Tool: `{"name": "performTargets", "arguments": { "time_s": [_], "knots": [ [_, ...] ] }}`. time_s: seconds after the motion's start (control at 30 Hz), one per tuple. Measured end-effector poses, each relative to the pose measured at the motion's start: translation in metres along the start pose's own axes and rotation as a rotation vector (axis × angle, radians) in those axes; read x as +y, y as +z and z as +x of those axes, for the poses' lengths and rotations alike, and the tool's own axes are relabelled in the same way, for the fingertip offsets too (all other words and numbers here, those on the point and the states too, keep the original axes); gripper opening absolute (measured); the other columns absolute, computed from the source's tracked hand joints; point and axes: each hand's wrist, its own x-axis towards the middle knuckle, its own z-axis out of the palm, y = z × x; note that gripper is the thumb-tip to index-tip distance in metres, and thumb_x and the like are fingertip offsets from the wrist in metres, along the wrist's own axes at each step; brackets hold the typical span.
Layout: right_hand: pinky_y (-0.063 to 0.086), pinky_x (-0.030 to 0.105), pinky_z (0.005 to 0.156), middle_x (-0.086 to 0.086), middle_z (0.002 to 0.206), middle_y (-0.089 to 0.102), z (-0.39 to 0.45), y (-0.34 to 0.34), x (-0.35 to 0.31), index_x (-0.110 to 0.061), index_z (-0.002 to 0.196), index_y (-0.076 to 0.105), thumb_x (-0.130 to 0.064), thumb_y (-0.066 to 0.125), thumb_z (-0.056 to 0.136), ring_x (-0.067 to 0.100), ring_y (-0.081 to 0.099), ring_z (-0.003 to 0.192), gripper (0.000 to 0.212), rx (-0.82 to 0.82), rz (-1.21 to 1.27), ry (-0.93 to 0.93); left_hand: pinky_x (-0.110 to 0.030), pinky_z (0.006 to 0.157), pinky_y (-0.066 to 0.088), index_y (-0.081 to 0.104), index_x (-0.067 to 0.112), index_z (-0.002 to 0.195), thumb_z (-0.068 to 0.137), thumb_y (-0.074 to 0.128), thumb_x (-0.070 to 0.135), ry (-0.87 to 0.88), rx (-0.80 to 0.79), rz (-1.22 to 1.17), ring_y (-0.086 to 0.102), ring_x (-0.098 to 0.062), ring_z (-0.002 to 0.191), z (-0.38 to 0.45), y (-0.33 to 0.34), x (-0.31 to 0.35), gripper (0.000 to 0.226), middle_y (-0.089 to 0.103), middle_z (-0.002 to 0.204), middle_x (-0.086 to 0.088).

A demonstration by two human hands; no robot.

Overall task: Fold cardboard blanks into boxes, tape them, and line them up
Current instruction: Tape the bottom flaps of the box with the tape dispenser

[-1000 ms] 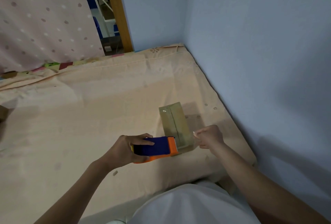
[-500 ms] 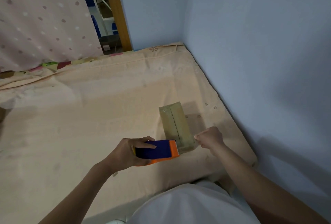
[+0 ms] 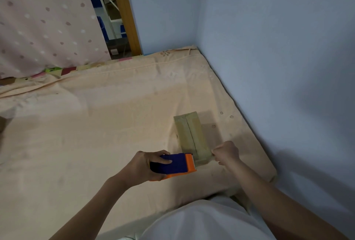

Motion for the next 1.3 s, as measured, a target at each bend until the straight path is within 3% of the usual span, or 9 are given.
{"name": "performTargets", "arguments": {
  "time_s": [0.1, 0.27, 0.37, 0.47, 0.57, 0.7, 0.87, 1.07, 1.3],
  "knots": [
    [0.054, 0.036, 0.063, 0.015, 0.076, 0.068, 0.002, 0.001, 0.001, 0.006, 0.089, 0.072, -0.012, 0.067, 0.085, 0.031, 0.067, 0.073, 0.020, -0.013, -0.032, -0.039, -0.030, 0.086, 0.060, 0.074, 0.023, 0.115, 0.074, 0.086, 0.012, 0.015, 0.002, 0.005, 0.060, -0.005, 0.117, 0.002, 0.002, 0.001, 0.044, 0.062, 0.129, 0.012],
    [0.054, 0.037, 0.077, 0.014, 0.108, 0.066, -0.002, 0.005, 0.001, -0.002, 0.110, 0.062, -0.015, 0.068, 0.089, 0.035, 0.064, 0.104, 0.025, 0.037, -0.132, -0.082, -0.029, 0.085, 0.060, 0.074, 0.020, 0.115, 0.075, 0.086, 0.010, 0.001, 0.017, -0.015, 0.057, -0.003, 0.120, -0.001, 0.005, 0.000, 0.043, 0.061, 0.129, 0.013],
    [0.053, 0.037, 0.068, 0.012, 0.088, 0.067, -0.007, 0.008, 0.002, -0.005, 0.092, 0.068, -0.002, 0.062, 0.088, 0.034, 0.064, 0.086, 0.008, 0.159, -0.144, -0.198, -0.029, 0.083, 0.060, 0.074, 0.019, 0.115, 0.075, 0.086, 0.010, 0.005, 0.018, -0.026, 0.058, -0.005, 0.119, -0.001, 0.007, 0.001, 0.043, 0.061, 0.130, 0.011],
    [0.029, 0.030, 0.047, 0.002, 0.049, 0.039, -0.009, 0.015, 0.001, -0.014, 0.051, 0.043, 0.004, 0.056, 0.086, 0.022, 0.040, 0.049, 0.041, 0.152, -0.163, -0.287, -0.027, 0.083, 0.060, 0.074, 0.019, 0.115, 0.075, 0.085, 0.012, 0.011, 0.019, -0.011, 0.059, -0.004, 0.118, -0.002, 0.008, 0.001, 0.042, 0.061, 0.130, 0.011],
    [0.029, 0.026, 0.046, 0.003, 0.048, 0.039, -0.012, 0.016, -0.001, -0.013, 0.051, 0.043, -0.003, 0.061, 0.089, 0.016, 0.039, 0.043, 0.043, 0.088, -0.162, -0.289, -0.026, 0.085, 0.059, 0.073, 0.019, 0.115, 0.075, 0.085, 0.013, 0.015, 0.023, 0.008, 0.058, -0.003, 0.119, -0.002, 0.009, 0.001, 0.042, 0.061, 0.130, 0.011],
    [0.053, 0.029, 0.071, 0.006, 0.090, 0.067, -0.015, 0.010, -0.011, -0.007, 0.097, 0.067, -0.007, 0.061, 0.094, 0.024, 0.067, 0.087, 0.006, 0.071, -0.251, -0.422, -0.027, 0.085, 0.059, 0.074, 0.022, 0.115, 0.075, 0.086, 0.015, 0.021, 0.025, 0.036, 0.061, -0.006, 0.116, -0.002, 0.010, 0.000, 0.042, 0.062, 0.129, 0.011],
    [0.019, 0.028, 0.119, 0.000, 0.162, 0.027, -0.014, 0.005, -0.033, -0.017, 0.154, 0.035, 0.004, 0.059, 0.094, 0.020, 0.023, 0.151, 0.068, -0.314, -0.482, -0.787, -0.027, 0.085, 0.059, 0.075, 0.022, 0.112, 0.074, 0.087, 0.013, 0.015, 0.024, 0.041, 0.063, -0.008, 0.112, -0.002, 0.011, 0.003, 0.042, 0.063, 0.127, 0.013],
    [0.004, 0.028, 0.119, -0.011, 0.167, 0.004, 0.005, 0.006, -0.040, -0.031, 0.159, 0.018, -0.009, 0.070, 0.090, 0.012, 0.000, 0.154, 0.089, -0.485, -0.753, -0.842, -0.026, 0.083, 0.059, 0.075, 0.023, 0.112, 0.074, 0.086, 0.014, 0.021, 0.014, 0.078, 0.065, -0.007, 0.107, -0.004, 0.011, 0.007, 0.041, 0.063, 0.126, 0.016],
    [-0.008, 0.033, 0.118, -0.019, 0.160, -0.019, 0.014, 0.008, -0.034, -0.039, 0.159, 0.005, -0.017, 0.053, 0.102, 0.004, -0.026, 0.142, 0.078, -0.558, -0.959, -0.968, -0.022, 0.082, 0.057, 0.075, 0.022, 0.111, 0.074, 0.086, 0.014, 0.025, 0.015, 0.090, 0.066, -0.005, 0.101, -0.005, 0.011, 0.008, 0.040, 0.064, 0.123, 0.019]
  ]
}}
